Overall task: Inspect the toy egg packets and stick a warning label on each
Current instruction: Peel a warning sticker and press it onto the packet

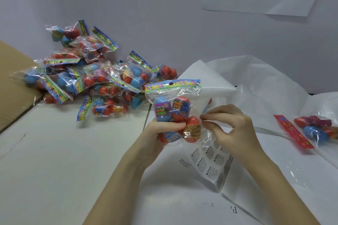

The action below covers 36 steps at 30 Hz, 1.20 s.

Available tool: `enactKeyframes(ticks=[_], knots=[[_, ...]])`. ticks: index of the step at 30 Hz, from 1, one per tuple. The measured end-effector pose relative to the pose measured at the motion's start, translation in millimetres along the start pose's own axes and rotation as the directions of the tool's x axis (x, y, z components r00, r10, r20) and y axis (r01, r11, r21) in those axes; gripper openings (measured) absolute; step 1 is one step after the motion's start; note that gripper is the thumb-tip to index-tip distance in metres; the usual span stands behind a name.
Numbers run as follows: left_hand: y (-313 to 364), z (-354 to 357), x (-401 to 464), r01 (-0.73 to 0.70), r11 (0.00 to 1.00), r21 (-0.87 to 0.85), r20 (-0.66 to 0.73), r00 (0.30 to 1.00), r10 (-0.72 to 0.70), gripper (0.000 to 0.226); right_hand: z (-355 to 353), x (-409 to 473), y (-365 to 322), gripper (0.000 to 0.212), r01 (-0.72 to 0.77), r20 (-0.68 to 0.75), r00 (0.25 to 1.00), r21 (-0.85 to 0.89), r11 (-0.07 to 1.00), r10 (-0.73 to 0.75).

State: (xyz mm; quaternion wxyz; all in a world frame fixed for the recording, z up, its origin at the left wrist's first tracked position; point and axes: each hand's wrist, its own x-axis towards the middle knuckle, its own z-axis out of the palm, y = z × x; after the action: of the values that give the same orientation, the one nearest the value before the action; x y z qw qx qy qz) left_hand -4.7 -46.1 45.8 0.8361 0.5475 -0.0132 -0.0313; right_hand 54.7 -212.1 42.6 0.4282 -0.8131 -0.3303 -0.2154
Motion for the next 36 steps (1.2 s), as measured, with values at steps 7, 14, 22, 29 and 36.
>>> enactKeyframes(ticks=[7, 14, 22, 29, 36], knots=[[1.6, 0.5, -0.9, 0.037, 0.993, -0.115, -0.021, 0.999, -0.04, 0.023, 1.8, 0.6, -1.5, 0.012, 0.123, -0.03, 0.992, -0.099, 0.987, -0.126], [0.0, -2.3, -1.5, 0.025, 0.999, -0.029, -0.008, 1.0, -0.026, 0.024, 4.7, -0.2, 2.5, 0.009, 0.182, -0.071, 0.978, -0.155, 0.971, -0.195], [-1.3, -4.1, -0.8, -0.009, 0.994, 0.111, 0.055, 0.998, 0.002, 0.03, 10.7, -3.0, 1.1, 0.019, 0.265, -0.086, 0.95, -0.287, 0.92, -0.3], [1.7, -2.0, -1.8, -0.025, 0.992, 0.127, 0.095, 0.995, 0.013, 0.03, 7.5, -1.9, -0.8, 0.018, 0.311, -0.066, 0.935, -0.315, 0.897, -0.347], [3.6, -0.5, -2.5, 0.003, 0.988, 0.157, 0.11, 0.994, -0.021, 0.029, 7.5, -3.0, 2.7, 0.019, 0.297, -0.005, 0.951, -0.263, 0.918, -0.309]])
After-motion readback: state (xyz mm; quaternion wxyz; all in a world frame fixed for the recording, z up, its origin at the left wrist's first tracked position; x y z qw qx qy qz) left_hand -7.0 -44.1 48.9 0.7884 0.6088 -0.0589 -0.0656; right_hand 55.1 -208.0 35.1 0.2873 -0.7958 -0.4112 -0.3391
